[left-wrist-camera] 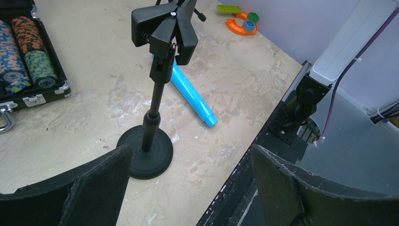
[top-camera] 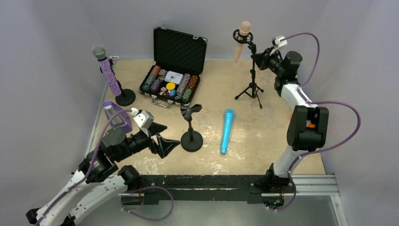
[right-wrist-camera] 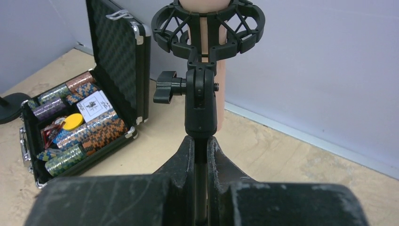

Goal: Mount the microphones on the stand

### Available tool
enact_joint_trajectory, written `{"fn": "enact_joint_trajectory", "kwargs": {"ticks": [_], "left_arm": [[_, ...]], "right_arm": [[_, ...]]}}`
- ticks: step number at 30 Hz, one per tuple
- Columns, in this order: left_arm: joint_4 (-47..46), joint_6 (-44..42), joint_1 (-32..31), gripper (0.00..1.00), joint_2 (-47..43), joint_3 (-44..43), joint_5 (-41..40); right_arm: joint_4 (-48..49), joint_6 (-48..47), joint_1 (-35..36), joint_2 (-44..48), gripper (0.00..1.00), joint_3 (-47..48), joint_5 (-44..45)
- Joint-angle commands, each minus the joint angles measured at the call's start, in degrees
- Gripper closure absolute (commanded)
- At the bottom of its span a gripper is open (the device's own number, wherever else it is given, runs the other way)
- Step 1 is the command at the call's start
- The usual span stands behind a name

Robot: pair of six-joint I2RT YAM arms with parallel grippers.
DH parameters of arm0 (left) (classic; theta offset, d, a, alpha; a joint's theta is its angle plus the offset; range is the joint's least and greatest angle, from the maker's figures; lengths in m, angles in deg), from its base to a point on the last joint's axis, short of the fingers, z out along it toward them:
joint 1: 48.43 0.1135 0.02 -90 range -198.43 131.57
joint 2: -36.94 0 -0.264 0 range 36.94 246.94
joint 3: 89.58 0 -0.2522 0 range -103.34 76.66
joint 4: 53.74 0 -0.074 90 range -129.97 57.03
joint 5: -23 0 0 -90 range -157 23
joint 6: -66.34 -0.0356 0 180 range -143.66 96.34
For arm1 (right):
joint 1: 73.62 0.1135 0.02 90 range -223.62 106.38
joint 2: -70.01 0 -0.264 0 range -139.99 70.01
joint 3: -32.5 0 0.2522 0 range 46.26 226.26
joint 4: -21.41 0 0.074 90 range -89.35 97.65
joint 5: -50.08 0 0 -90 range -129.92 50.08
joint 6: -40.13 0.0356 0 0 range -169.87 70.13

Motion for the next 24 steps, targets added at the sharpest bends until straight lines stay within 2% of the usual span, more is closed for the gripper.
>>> {"fn": "enact_joint_trajectory", "kwargs": {"ticks": [1, 3, 8, 12, 18, 22, 24], "left_arm": [[-1.9, 1.1, 0.4, 0.01, 0.5, -2.8, 1.3], [-1.7, 1.4, 0.4, 0.01, 0.3, -2.7, 1.3], [-1.6, 1.7, 0.3, 0.01, -0.1, -2.4, 1.3], [-1.8, 1.6, 0.3, 0.01, 0.2, -2.1, 1.4], [-2.0, 1.0, 0.3, 0.01, 0.4, -2.3, 1.7], [-2.4, 1.0, 0.3, 0.01, 0.6, -2.1, 2.0], [-2.5, 1.2, 0.3, 0.01, 0.6, -2.0, 2.2]], "right_arm": [[28.3, 4.3, -2.2, -0.2, 1.00, -4.6, -6.8], [34.7, 5.3, -2.7, -0.8, 1.00, -7.2, -7.8], [44.0, 8.0, -5.0, -1.1, 1.00, -12.1, -11.1], [47.4, 9.9, -7.6, -0.4, 1.00, -16.0, -13.6], [46.3, 8.5, -10.3, 2.8, 1.00, -21.9, -18.9], [37.5, 6.5, -11.0, 5.5, 1.00, -23.0, -18.9], [36.5, 6.2, -11.4, 6.2, 1.00, -24.0, -18.0]]}}
